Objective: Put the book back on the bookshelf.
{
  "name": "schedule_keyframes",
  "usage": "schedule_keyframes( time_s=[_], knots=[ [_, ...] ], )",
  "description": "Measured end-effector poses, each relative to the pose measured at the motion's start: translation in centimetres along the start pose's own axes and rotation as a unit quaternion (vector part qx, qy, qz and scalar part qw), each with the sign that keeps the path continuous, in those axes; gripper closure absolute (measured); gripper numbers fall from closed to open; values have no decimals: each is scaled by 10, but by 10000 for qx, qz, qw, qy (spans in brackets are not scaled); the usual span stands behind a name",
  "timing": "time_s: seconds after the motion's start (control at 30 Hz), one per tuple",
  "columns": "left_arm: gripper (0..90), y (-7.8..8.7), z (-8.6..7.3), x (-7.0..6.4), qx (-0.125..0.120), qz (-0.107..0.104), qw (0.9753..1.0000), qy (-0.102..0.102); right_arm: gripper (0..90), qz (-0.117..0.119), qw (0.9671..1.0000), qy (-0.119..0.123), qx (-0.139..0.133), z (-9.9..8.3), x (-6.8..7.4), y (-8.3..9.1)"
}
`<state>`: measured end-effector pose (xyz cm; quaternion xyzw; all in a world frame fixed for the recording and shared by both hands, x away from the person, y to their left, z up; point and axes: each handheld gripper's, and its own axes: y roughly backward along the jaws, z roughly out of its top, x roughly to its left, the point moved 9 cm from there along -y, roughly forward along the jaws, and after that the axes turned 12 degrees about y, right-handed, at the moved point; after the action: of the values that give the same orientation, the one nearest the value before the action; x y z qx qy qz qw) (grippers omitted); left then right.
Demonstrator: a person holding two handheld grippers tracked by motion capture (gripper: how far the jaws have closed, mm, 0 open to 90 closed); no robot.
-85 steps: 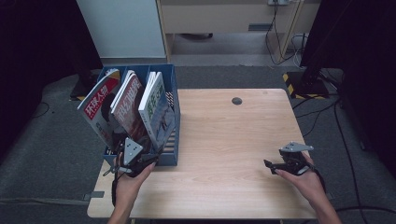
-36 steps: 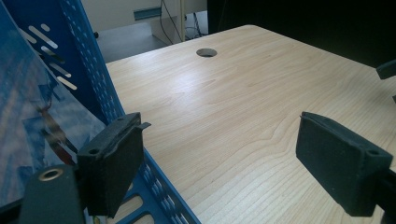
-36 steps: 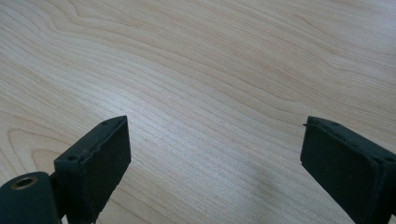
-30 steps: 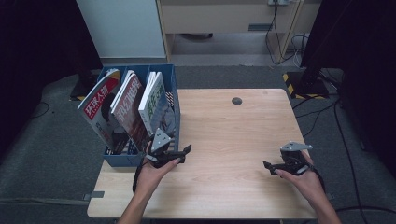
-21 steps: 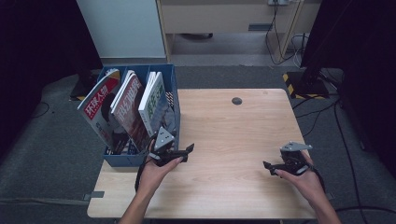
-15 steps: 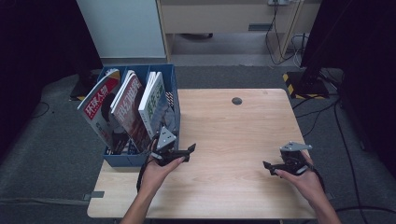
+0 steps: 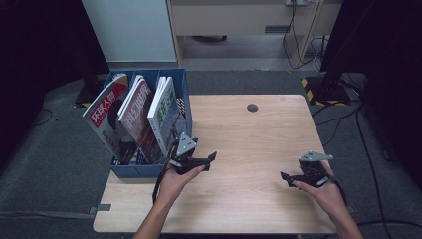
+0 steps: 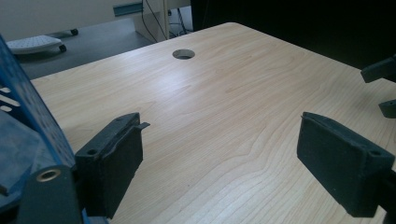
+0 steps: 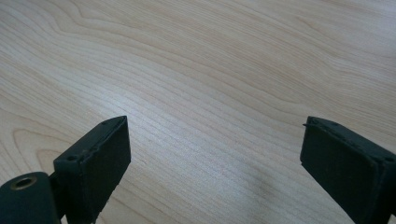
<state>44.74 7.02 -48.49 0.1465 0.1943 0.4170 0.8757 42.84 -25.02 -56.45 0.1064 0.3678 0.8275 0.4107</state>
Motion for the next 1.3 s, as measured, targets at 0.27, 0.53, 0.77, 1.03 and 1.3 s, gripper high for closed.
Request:
schedule_keyframes(
  time_s=[0.27, 0.53, 0.77, 1.03, 1.3],
  knots=[
    [131, -15, -1, -13, 106, -120, 9999, -49, 90, -15, 10000, 6, 4, 0, 0, 1],
    [91, -30, -8, -23, 283, -194, 9994, -83, 89, -9, 10000, -4, 7, 0, 0, 1],
    [50, -42, -17, -30, 499, -269, 9983, -95, 89, 12, 10000, -2, 15, -1, 0, 1],
    [40, -55, -29, -39, 694, -321, 9969, -185, 88, 14, 10000, -2, 29, -1, 0, 0],
    [40, -64, -43, -44, 915, -332, 9949, -248, 88, 17, 10000, -2, 31, -2, 0, 0]
  ],
)
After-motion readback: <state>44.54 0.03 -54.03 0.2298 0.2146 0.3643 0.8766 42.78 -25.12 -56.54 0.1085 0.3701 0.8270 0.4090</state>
